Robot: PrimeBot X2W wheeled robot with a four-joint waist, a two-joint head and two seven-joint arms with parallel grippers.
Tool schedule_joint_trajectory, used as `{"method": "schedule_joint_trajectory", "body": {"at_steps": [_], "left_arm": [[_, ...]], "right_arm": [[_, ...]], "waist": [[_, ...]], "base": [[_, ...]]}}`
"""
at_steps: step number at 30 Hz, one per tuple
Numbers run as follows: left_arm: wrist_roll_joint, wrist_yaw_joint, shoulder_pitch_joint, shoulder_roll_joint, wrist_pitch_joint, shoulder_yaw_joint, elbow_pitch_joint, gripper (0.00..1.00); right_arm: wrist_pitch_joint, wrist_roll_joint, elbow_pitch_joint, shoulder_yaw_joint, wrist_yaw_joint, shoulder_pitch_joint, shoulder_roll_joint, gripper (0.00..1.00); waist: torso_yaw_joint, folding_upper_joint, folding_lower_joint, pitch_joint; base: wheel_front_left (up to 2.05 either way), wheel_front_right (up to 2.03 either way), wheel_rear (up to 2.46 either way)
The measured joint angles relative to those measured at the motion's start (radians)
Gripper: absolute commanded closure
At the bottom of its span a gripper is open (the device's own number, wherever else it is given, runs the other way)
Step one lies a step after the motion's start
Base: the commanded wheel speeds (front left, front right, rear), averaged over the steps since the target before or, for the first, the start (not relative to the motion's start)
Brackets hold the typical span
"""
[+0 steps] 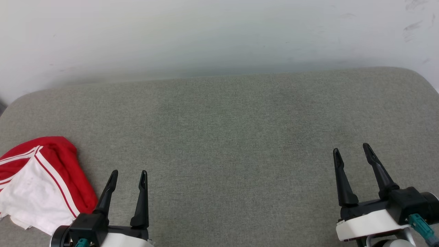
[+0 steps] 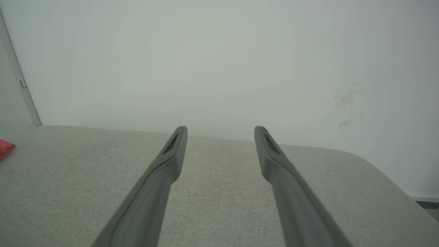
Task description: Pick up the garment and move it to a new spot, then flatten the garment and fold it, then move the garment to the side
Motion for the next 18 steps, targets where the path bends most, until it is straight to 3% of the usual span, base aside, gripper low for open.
{"method": "schedule_joint_trajectory", "body": {"at_steps": [8,18], "left_arm": [[-0.003,-0.005,-0.004,-0.001,0.0,0.004,0.003,0.0],[0.0,-0.009,-0.004,-0.001,0.0,0.027,0.01,0.0]], "right_arm": [[0.0,0.008,0.002,0.01,0.0,0.003,0.0,0.0],[0.0,0.007,0.008,0.049,0.0,0.011,0.0,0.0]], "waist": [[0.034,0.0,0.0,0.005],[0.146,0.0,0.0,0.002]], "base": [[0.0,0.0,0.0],[0.0,0.0,0.0]]}}
